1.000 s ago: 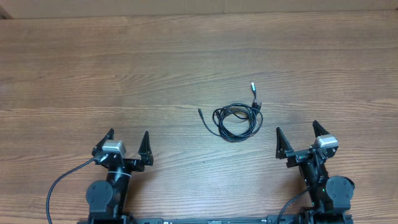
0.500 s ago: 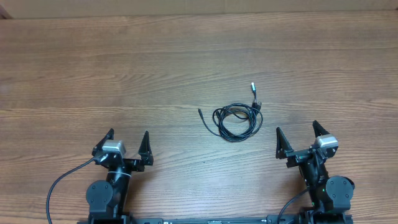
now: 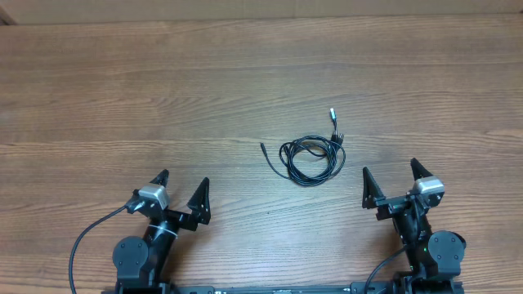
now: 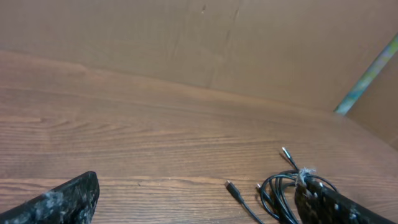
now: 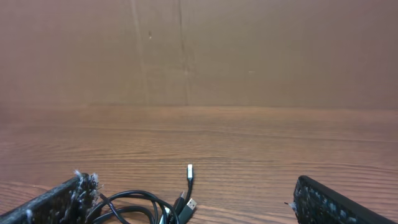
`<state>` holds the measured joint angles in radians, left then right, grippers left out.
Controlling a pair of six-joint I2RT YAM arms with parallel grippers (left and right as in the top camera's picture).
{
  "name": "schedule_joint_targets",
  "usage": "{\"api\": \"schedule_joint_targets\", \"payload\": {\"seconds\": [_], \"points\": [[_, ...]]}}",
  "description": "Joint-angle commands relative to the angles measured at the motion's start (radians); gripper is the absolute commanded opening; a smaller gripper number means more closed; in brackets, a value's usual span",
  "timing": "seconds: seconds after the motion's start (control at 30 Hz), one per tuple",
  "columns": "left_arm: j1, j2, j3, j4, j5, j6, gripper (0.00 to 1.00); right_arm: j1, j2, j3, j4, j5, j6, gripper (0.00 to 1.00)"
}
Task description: Untangle cables
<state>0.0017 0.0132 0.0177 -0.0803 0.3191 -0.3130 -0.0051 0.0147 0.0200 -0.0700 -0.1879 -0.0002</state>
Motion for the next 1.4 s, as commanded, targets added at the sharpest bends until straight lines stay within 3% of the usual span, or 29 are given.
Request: {"api": "schedule_joint_targets", "payload": {"seconds": [0.0,0.27,0.43,0.77,1.03,1.3,1.37], "points": [[0.005,-0.007,0.048,-0.072,0.005,0.008,1.0,-0.002,-0.011,-0.011,0.006,-0.039,0.021,1.0],[0.005,0.005,0.155,-0.306,-0.062,0.069,1.0,-0.003,0.011,-0.008,0.0,-0.039,0.108,1.0],[0.005,0.079,0.208,-0.381,-0.066,0.104,1.0,-0.003,0.079,0.067,-0.117,-0.031,0.108,1.0],[0.005,0.457,0.405,-0.426,-0.064,0.113,1.0,-0.003,0.327,0.301,-0.28,-0.032,0.108,1.0],[0.005,0.818,0.748,-0.654,-0.063,0.114,1.0,-0.003,0.608,0.526,-0.479,-0.061,0.108,1.0],[0.005,1.064,1.146,-1.02,-0.064,0.115,1.0,-0.003,0.917,0.788,-0.768,-0.069,0.108,1.0],[0.005,1.086,1.197,-1.046,-0.068,0.115,1.0,-0.003,0.986,0.85,-0.833,-0.069,0.108,1.0]]}}
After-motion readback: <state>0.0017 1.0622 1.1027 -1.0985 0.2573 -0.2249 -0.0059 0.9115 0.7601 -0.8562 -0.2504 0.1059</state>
